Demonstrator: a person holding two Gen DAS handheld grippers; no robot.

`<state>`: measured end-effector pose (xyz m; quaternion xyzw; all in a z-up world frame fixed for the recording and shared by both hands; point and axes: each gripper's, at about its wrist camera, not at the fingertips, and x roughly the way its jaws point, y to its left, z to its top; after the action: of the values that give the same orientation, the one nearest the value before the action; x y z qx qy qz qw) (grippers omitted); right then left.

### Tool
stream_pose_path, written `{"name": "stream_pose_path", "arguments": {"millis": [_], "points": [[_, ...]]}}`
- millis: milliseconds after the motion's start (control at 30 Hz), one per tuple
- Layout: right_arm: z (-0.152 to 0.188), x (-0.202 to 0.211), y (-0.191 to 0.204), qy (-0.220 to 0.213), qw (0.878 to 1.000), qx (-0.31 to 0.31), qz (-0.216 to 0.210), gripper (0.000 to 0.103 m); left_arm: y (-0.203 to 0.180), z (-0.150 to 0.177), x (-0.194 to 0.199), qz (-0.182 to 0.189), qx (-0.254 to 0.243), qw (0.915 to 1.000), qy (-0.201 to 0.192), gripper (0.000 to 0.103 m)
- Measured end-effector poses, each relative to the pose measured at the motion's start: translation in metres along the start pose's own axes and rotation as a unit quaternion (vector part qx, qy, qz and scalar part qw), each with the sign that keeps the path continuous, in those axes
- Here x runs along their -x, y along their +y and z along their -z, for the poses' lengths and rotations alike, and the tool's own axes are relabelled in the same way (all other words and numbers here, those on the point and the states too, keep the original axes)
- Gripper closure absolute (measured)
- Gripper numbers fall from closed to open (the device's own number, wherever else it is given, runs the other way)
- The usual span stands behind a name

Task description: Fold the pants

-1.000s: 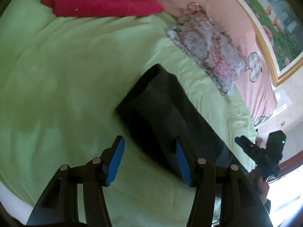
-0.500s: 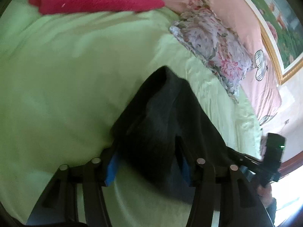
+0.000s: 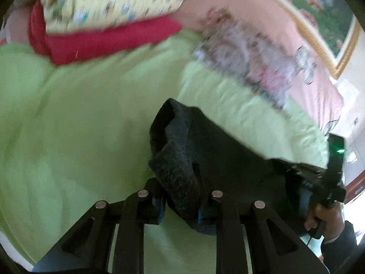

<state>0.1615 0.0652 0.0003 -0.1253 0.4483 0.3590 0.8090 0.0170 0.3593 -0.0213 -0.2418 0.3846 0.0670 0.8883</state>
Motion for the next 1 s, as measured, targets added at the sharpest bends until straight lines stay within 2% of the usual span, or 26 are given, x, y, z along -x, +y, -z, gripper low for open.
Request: {"name": "stream_pose_path", "arguments": {"millis": [67,133,200,333,433,500,600,700,900,1000], "points": [[0.003,-0.001,-0.002,-0.010,1.000,-0.013,0.005,0.084,0.005,0.003,0.004,-0.009,0.000,1.0000,0.001,0.071],[0.005,0.011,-0.005,-0.020,0.999,-0.032,-0.004,0.075,0.003,0.003,0.017,-0.030,-0.009,0.9993,-0.019,0.064],[0.010,0.033,-0.009,-0.042,0.998,-0.043,-0.004,0.072,-0.002,0.003,0.033,-0.047,-0.019,0.9979,-0.040,0.054],[0.028,0.077,-0.020,-0.077,0.994,-0.078,-0.023,0.054,-0.015,-0.002,0.062,-0.046,-0.028,0.9958,-0.074,0.049],[0.051,0.106,-0.030,-0.094,0.990,-0.100,-0.025,0.054,-0.038,-0.005,0.071,-0.025,-0.046,0.9952,-0.082,0.046],[0.073,0.123,-0.040,-0.101,0.987,-0.122,-0.021,0.054,-0.058,-0.006,0.069,-0.005,-0.064,0.9950,-0.076,0.040],[0.104,0.142,-0.055,-0.101,0.981,-0.166,-0.014,0.046,-0.093,-0.003,0.055,0.023,-0.099,0.9932,-0.056,0.040],[0.136,0.159,-0.073,-0.107,0.971,-0.212,-0.015,0.045,-0.129,0.002,0.038,0.050,-0.131,0.9894,-0.036,0.040],[0.191,0.203,-0.087,-0.133,0.957,-0.256,0.025,0.045,-0.200,0.019,0.007,0.109,-0.184,0.9768,0.007,0.039],[0.218,0.224,-0.098,-0.148,0.946,-0.284,0.057,0.045,-0.237,0.030,-0.004,0.137,-0.216,0.9663,0.028,0.038]]}}
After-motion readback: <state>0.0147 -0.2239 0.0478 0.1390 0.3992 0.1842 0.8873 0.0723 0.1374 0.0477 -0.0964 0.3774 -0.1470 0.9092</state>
